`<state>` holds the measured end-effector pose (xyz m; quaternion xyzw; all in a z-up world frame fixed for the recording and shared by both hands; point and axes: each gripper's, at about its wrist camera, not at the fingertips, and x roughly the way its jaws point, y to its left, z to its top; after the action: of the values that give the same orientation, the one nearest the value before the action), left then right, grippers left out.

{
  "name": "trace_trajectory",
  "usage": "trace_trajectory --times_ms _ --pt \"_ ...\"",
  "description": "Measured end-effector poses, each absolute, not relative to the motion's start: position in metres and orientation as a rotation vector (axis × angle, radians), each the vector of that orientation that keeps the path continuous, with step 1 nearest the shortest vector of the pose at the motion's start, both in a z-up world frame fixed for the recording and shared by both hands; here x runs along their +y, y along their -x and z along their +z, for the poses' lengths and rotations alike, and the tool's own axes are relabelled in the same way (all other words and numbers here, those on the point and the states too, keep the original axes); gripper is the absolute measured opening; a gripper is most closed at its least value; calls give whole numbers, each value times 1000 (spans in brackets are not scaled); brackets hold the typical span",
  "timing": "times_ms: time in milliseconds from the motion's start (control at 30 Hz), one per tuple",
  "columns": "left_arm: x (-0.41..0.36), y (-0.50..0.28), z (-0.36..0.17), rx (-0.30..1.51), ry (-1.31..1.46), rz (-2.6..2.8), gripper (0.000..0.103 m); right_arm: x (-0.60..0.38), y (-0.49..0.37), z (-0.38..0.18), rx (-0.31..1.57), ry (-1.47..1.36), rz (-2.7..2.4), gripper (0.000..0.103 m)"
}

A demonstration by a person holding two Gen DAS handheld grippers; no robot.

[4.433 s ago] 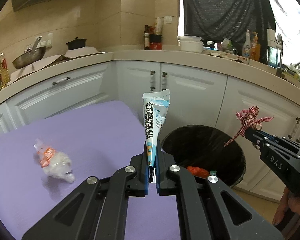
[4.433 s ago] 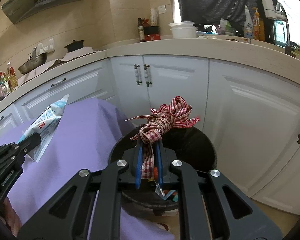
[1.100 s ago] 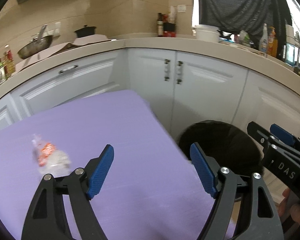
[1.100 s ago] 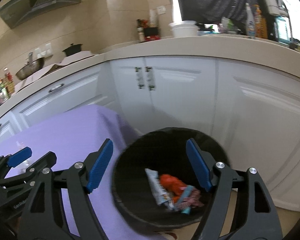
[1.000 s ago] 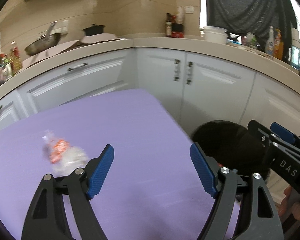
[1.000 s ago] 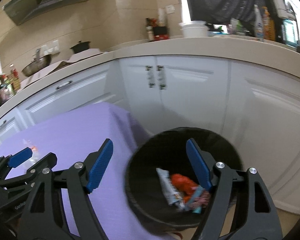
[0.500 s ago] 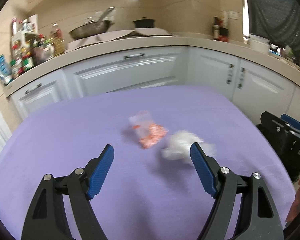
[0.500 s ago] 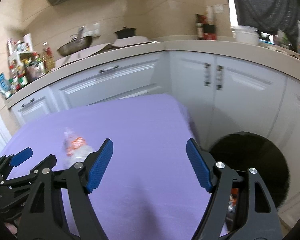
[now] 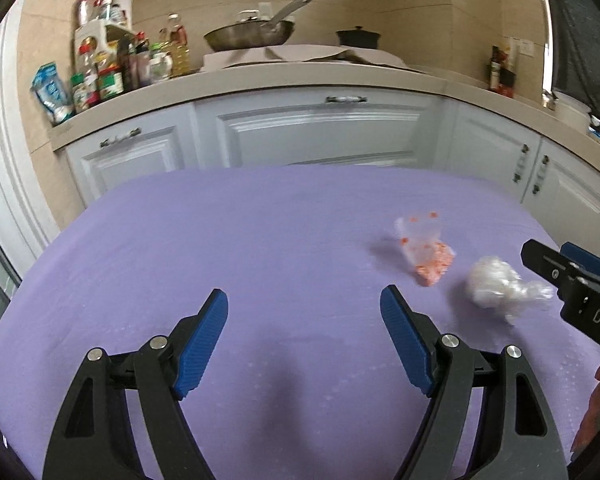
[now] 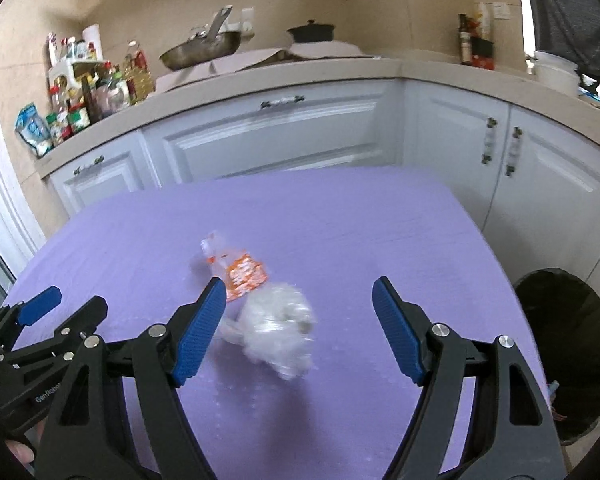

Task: Collect trash
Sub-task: 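Move both open tools back toward the plastic bags on the table, then grasp the clear plastic bag with the right tool while the left tool grasps the orange-printed bag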

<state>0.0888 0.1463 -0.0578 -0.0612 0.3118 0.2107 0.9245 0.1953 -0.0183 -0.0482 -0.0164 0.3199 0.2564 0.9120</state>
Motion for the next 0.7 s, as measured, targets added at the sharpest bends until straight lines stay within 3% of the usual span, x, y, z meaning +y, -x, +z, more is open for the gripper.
trace_trajectory --times_ms 500,700 --pt "174 -85 -65 663 181 431 76 19 -210 -84 834 109 504 73" --pt "169 -90 -64 664 177 410 76 16 -215 -90 871 103 506 56"
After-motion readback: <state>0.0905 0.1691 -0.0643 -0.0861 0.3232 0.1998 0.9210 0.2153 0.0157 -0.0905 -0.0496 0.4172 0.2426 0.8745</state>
